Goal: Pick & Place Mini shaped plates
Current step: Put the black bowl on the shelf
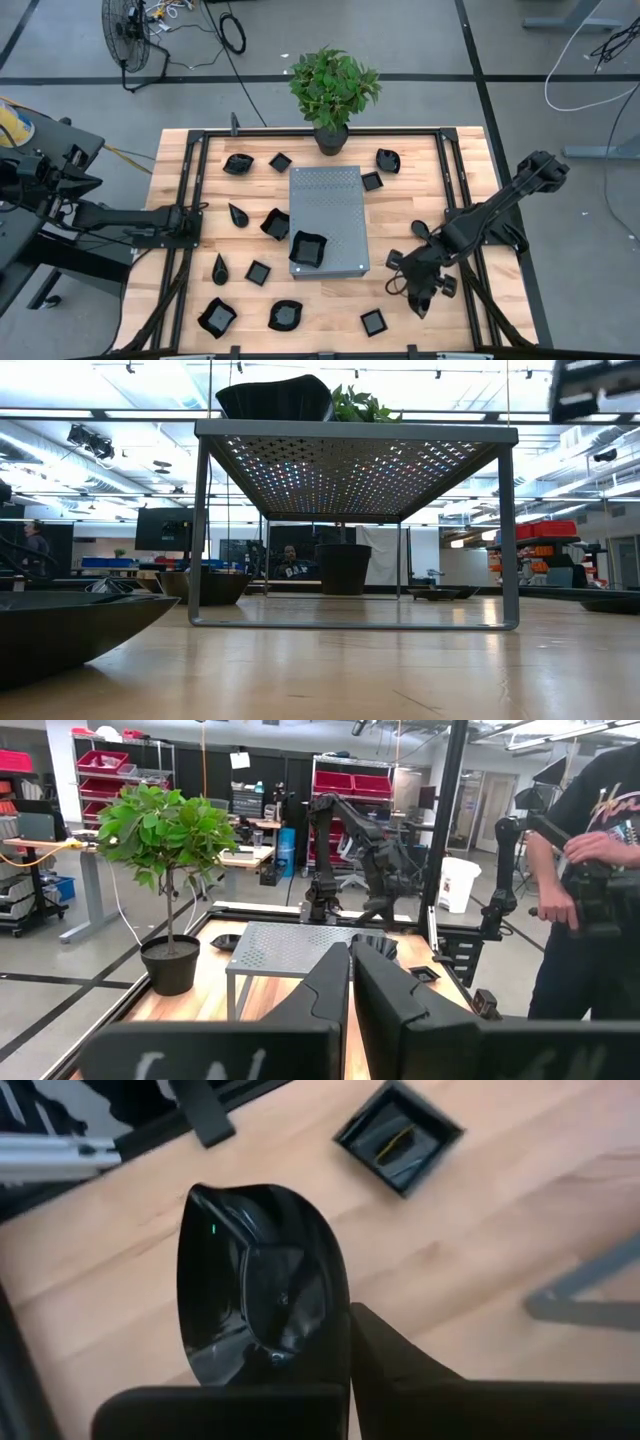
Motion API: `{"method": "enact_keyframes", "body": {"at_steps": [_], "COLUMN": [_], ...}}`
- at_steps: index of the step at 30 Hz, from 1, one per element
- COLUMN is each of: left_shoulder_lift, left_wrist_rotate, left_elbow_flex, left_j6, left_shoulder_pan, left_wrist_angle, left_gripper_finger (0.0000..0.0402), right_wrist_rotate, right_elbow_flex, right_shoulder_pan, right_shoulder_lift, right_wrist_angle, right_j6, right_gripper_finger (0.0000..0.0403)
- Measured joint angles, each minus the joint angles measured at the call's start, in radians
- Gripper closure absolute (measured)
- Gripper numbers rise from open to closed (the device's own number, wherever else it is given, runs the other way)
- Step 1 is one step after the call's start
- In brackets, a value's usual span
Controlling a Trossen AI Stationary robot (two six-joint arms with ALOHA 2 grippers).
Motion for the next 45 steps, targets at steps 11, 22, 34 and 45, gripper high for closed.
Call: {"method": "enact_keyframes", "body": {"at_steps": [11, 22, 34, 45], "left_shoulder_lift": [0.000, 0.000, 0.000, 0.000], "left_wrist_rotate": [0.000, 0.000, 0.000, 0.000], "left_elbow_flex": [0.000, 0.000, 0.000, 0.000], "left_j6": [0.000, 0.000, 0.000, 0.000], "left_shoulder_pan": [0.000, 0.000, 0.000, 0.000], "left_wrist_angle": [0.000, 0.000, 0.000, 0.000], "left_gripper_finger": [0.0378, 0.0378, 0.0378, 0.0378], "right_wrist_rotate": [0.002, 0.003, 0.001, -0.047], "right_elbow_flex": [0.242, 0.392, 0.398, 0.398], "right_shoulder_pan": [-0.142, -0.329, -0.494, -0.553], "right_shoulder_lift": [-0.003, -0.003, 0.093, 0.203], "right_wrist_angle": [-0.207, -0.246, -0.204, -0.125], "right_j6": [0.129, 0.193, 0.086, 0.079], "right_gripper_finger": [0.0403, 0.0403, 0.0403, 0.0403]}}
